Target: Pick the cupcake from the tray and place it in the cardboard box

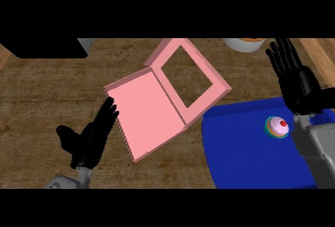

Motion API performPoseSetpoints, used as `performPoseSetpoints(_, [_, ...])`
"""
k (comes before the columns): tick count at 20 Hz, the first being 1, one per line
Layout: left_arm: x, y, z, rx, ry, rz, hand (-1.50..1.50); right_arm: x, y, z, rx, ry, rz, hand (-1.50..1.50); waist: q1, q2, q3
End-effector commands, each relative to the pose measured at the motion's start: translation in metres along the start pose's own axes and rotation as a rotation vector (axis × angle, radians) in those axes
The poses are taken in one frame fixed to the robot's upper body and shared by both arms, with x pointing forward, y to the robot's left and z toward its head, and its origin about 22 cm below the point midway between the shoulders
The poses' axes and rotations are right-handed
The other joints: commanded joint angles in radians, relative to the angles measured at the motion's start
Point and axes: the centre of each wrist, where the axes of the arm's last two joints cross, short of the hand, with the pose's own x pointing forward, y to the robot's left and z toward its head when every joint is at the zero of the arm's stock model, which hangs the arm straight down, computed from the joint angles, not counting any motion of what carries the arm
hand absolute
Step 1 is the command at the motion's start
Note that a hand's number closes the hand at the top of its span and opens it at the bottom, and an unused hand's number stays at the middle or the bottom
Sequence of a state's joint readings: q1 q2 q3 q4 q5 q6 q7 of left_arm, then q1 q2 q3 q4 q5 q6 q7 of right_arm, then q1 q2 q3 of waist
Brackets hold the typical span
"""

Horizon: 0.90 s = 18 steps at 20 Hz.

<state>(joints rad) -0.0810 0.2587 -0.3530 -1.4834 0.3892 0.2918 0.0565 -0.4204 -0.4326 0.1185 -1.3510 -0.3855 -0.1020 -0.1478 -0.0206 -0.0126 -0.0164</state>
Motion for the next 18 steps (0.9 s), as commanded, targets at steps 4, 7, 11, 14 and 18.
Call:
performPoseSetpoints(4, [0.016,0.050,-0.002,0.143,-0.091,-0.288,0.00,0.040,0.005,-0.019,0.371,-0.152,-0.164,-1.50,0.039,0.010,0.020])
performPoseSetpoints(7, [0.016,0.066,0.002,0.165,-0.081,-0.370,0.00,0.076,-0.050,-0.023,0.369,-0.120,0.495,-1.50,0.038,-0.001,0.000])
performPoseSetpoints(11, [0.030,0.088,0.005,0.202,-0.099,-0.429,0.00,-0.024,-0.072,0.012,0.208,-0.031,-0.009,-1.50,0.041,0.019,0.019])
performPoseSetpoints(14, [0.031,0.063,-0.001,0.203,-0.090,-0.433,0.00,-0.039,-0.086,0.005,0.249,-0.098,-0.061,-1.50,0.038,0.019,0.018])
performPoseSetpoints(18, [0.026,0.072,0.005,0.200,-0.086,-0.427,0.00,0.013,-0.145,0.002,0.426,-0.088,0.213,-1.50,0.043,0.020,0.018])
